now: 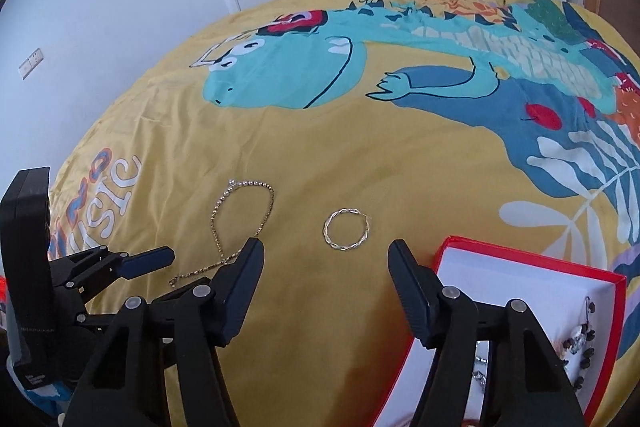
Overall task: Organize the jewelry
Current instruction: 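Grasp the rhinestone chain necklace with the left tool while the right tool grasps the twisted silver hoop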
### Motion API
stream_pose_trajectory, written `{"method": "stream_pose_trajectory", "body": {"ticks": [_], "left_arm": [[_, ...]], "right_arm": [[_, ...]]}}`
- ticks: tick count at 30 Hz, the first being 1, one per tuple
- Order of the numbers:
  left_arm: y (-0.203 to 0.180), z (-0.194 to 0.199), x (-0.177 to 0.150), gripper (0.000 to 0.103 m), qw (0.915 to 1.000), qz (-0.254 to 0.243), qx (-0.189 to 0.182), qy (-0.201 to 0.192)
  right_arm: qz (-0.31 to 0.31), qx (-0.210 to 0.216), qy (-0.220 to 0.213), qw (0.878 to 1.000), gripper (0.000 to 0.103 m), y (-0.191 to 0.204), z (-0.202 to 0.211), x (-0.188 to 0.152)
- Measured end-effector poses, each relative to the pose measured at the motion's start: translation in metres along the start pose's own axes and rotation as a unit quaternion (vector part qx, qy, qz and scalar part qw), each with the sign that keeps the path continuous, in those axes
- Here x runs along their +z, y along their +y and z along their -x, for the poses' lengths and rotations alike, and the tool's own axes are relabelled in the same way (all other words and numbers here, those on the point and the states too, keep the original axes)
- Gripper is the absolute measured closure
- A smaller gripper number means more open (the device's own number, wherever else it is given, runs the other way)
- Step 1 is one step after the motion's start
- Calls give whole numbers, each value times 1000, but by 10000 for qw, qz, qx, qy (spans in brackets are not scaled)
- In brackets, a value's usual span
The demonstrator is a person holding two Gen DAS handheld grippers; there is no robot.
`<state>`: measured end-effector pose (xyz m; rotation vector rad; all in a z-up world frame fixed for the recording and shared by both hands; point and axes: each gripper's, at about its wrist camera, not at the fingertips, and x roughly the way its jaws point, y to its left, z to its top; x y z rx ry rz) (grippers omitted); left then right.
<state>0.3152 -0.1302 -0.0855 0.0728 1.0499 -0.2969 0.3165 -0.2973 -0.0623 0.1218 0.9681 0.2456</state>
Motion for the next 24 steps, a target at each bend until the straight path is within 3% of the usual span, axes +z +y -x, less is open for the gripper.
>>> {"method": "stream_pose_trajectory", "body": {"ticks": [12, 24], "left_arm": [[2, -30, -1, 52, 9999, 27, -49, 130], [8, -36, -1, 52, 10000, 7, -43, 38]], "right_arm": [[21, -215, 812, 9965, 46, -3, -61, 14], [778, -774, 1244, 9861, 46, 7, -84, 13]]}}
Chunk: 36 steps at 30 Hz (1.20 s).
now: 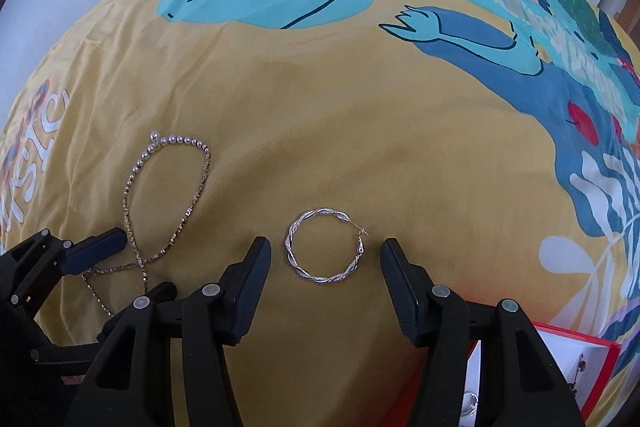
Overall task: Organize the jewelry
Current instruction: 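Grasp the rhinestone chain necklace with the left tool while the right tool grasps the twisted silver hoop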
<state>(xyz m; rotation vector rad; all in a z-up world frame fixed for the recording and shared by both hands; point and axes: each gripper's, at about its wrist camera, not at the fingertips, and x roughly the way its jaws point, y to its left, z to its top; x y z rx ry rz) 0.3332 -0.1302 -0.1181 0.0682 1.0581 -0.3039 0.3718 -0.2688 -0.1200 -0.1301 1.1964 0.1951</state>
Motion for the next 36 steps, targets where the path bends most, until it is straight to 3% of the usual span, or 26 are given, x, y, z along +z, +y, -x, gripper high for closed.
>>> {"method": "stream_pose_trajectory", "body": {"ticks": [8, 15, 23, 28, 36], "left_arm": [[-1, -2, 1, 52, 10000, -39, 14, -49], [-2, -4, 1, 53, 9999, -34, 19, -101], [-1, -1, 1, 72, 9998, -72, 28, -171], [0, 4, 1, 94, 9997, -115, 8, -194], [-2, 23, 2, 101, 9994, -125, 80, -318]], "right_arm": [[991, -74, 400, 9942, 48, 12, -9, 9], [1226, 102, 467, 9913, 60, 14, -10, 11], [1231, 96, 189, 9922, 61, 25, 2, 6], [1225, 166, -24, 9923, 61, 35, 16, 2], [1053, 249, -237, 9938, 61, 36, 45, -5]]}}
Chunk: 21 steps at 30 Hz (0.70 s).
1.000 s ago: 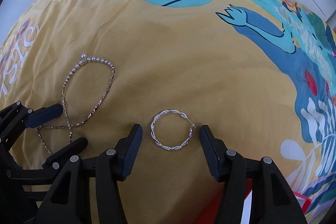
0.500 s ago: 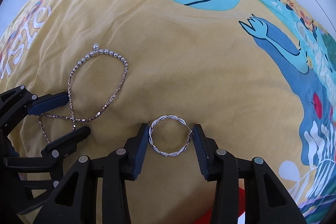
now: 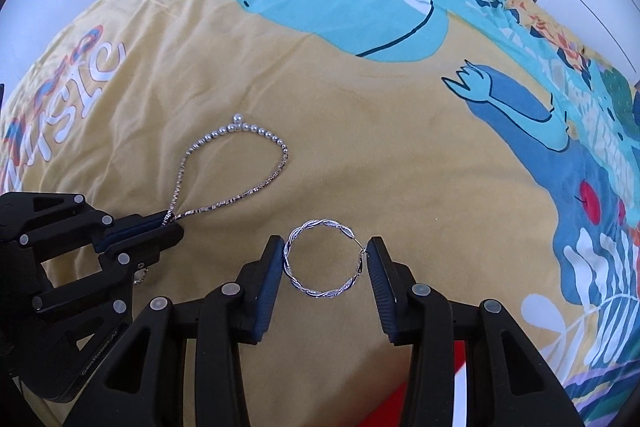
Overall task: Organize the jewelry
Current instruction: 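Grasp the rhinestone chain necklace with the left tool while the right tool grasps the twisted silver hoop, then carry the necklace and hoop over the red box with both tools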
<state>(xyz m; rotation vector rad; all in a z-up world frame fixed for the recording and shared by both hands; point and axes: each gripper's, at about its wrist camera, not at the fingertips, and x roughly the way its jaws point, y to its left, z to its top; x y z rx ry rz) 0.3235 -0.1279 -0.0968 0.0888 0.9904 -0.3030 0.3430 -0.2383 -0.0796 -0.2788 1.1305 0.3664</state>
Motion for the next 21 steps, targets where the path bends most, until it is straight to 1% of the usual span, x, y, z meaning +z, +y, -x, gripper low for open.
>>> {"method": "stream_pose_trajectory", "body": {"ticks": [11, 16, 21], "left_arm": [[-4, 61, 6, 101, 9992, -62, 134, -366], [-6, 98, 4, 101, 9981, -114, 205, -568], [-12, 141, -4, 101, 9961, -195, 297, -805]], "right_arm": [[-102, -35, -227, 9997, 61, 11, 58, -13], [-97, -91, -371, 9992, 61, 19, 94, -20], [-112, -146, -559, 9983, 61, 31, 134, -31]]}}
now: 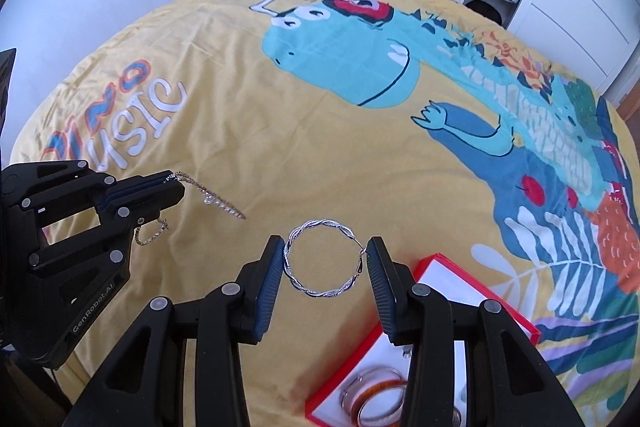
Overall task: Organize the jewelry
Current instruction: 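Carry the necklace and hoop over the red box with both tools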
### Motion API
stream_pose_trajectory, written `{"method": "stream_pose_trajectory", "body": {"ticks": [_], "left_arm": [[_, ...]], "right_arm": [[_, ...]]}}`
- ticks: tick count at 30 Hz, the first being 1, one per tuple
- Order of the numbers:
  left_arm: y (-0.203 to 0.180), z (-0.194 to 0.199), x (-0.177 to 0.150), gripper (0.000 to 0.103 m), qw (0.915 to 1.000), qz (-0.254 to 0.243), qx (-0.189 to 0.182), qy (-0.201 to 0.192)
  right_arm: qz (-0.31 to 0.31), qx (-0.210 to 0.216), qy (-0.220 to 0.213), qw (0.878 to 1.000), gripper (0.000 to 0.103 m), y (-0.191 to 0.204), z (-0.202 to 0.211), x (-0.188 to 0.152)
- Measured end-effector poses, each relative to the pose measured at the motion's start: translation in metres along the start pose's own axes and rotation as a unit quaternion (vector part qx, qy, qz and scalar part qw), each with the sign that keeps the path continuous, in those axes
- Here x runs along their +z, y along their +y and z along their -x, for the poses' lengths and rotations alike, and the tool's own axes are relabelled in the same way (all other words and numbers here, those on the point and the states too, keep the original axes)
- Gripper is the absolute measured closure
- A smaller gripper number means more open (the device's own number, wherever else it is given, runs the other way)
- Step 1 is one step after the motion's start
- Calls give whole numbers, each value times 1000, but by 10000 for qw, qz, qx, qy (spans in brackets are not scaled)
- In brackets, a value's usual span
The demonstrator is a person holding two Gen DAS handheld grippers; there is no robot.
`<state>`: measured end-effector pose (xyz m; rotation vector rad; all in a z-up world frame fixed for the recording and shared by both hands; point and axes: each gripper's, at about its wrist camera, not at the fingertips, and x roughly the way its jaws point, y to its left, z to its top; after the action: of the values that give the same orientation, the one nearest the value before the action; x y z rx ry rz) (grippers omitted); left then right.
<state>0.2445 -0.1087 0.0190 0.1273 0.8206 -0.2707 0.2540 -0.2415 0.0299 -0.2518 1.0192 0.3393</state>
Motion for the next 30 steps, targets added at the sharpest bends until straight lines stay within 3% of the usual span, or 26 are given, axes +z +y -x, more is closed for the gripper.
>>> {"method": "stream_pose_trajectory", "body": {"ticks": [16, 30], "left_arm": [[-1, 122, -22, 101, 9982, -34, 133, -589], [5, 212, -42, 101, 9946, -6, 303, -989]], "right_arm": [[-46, -224, -557, 9982, 61, 33, 118, -39], [-352, -361, -1186, 9917, 61, 38, 203, -96]]}}
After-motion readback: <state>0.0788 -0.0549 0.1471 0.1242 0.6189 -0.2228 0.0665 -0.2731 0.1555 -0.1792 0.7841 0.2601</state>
